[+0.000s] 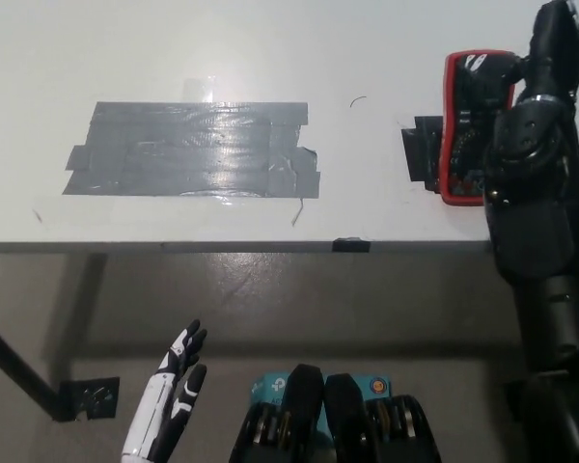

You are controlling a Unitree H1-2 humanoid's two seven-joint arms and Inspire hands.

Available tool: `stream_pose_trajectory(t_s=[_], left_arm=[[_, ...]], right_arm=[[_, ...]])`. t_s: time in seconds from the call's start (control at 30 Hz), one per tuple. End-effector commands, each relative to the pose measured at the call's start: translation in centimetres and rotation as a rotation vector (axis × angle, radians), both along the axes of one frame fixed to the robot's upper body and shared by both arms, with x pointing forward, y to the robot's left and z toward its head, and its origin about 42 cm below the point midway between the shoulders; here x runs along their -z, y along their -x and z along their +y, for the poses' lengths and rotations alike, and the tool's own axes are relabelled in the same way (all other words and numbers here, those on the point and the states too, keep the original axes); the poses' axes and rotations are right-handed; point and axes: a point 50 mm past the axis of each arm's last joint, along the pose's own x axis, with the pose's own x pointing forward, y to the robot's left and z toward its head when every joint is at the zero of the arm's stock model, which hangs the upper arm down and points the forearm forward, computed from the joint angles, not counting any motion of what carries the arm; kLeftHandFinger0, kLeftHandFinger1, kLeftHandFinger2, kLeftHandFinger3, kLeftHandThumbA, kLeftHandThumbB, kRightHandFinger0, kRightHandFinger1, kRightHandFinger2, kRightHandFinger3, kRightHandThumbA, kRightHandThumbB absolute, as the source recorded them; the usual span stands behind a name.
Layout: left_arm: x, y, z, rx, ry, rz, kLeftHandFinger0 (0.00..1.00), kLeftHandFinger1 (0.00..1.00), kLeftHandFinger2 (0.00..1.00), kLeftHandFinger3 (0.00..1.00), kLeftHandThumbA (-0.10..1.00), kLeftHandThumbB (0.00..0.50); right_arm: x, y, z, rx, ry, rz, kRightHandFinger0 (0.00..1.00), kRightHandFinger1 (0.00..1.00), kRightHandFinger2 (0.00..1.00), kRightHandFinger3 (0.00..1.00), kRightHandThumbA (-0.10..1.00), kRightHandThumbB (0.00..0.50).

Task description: The robot first picks the multimeter with right hand and then unfolds the black stand on the back of it using left hand

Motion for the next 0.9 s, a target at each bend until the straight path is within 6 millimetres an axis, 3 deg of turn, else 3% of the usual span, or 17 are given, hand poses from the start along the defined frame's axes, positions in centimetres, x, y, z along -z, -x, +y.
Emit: stream_pose_trajectory(t_s=[0.0,0.3,0.33,0.47,0.73,0.87], left_arm=[[-1.2,-0.4,0.2,0.02,-0.008,-0.044,1.0,1.0,1.0,1.0,0.97,0.412],[-1.4,-0.6,0.4,0.02,-0.002,-0.052,1.0,1.0,1.0,1.0,0.95,0.412],[-1.4,-0.5,0.4,0.019,0.0,-0.048,1.0,1.0,1.0,1.0,0.95,0.415],[-1.3,-0.6,0.4,0.017,0.002,-0.046,1.0,1.0,1.0,1.0,0.95,0.417],[-1.4,-0.5,0.3,0.013,0.003,-0.046,1.0,1.0,1.0,1.0,0.95,0.41],[-1.4,-0.4,0.3,0.014,0.011,-0.048,1.0,1.0,1.0,1.0,0.94,0.416]], right_arm=[[-4.0,-0.8,1.8,0.015,-0.024,-0.091,1.0,1.0,1.0,1.0,1.0,0.418],[-2.9,-1.7,2.5,0.061,-0.003,-0.052,1.0,1.0,1.0,1.0,1.0,0.437],[-2.8,-1.8,2.6,0.058,0.003,-0.046,1.0,1.0,1.0,1.0,1.0,0.417],[-2.6,-2.0,2.7,0.059,0.016,-0.033,1.0,1.0,1.0,1.0,1.0,0.417],[-1.1,-2.2,3.1,0.065,0.034,-0.046,1.0,1.0,1.0,1.0,1.0,0.447],[-0.3,-2.1,3.0,0.068,-0.003,-0.03,1.0,1.0,1.0,1.0,1.0,0.43]])
